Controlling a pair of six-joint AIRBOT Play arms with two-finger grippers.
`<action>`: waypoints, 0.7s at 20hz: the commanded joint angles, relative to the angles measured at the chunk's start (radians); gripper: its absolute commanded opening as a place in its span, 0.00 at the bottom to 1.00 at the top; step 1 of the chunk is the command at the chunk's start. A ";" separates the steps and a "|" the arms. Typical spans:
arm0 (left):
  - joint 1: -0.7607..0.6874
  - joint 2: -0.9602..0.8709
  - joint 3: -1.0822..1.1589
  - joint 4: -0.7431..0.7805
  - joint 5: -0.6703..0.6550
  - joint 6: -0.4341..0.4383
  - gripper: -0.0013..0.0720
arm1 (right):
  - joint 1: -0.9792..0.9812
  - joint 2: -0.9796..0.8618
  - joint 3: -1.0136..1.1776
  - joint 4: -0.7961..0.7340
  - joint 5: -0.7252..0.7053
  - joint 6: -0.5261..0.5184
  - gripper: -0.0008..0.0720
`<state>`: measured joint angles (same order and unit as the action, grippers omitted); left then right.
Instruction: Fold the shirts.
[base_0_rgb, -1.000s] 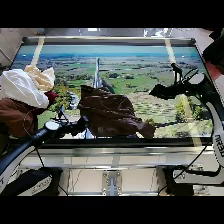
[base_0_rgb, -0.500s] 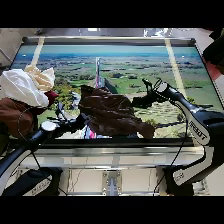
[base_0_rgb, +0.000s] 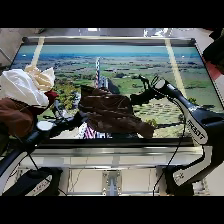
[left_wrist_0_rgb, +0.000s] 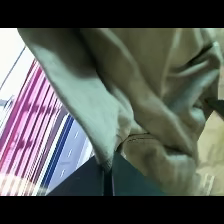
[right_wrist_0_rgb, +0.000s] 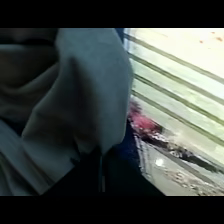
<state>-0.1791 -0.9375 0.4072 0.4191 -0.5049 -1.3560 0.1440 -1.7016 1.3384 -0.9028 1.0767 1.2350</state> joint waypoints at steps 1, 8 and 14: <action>0.185 0.174 0.054 0.016 -0.080 0.079 0.03 | -0.019 0.097 0.165 -0.038 0.214 0.002 0.02; 0.891 0.520 0.569 0.176 -0.487 0.078 0.03 | -0.066 0.624 0.515 -0.119 0.433 0.086 0.02; 0.966 0.422 1.020 0.114 -0.551 0.078 0.03 | -0.031 0.872 0.668 -0.118 0.422 0.145 0.02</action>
<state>0.7403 -0.4816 1.2457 0.5804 -0.9699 -1.2808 0.1047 -0.9337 1.9434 -1.0283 1.4929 1.3537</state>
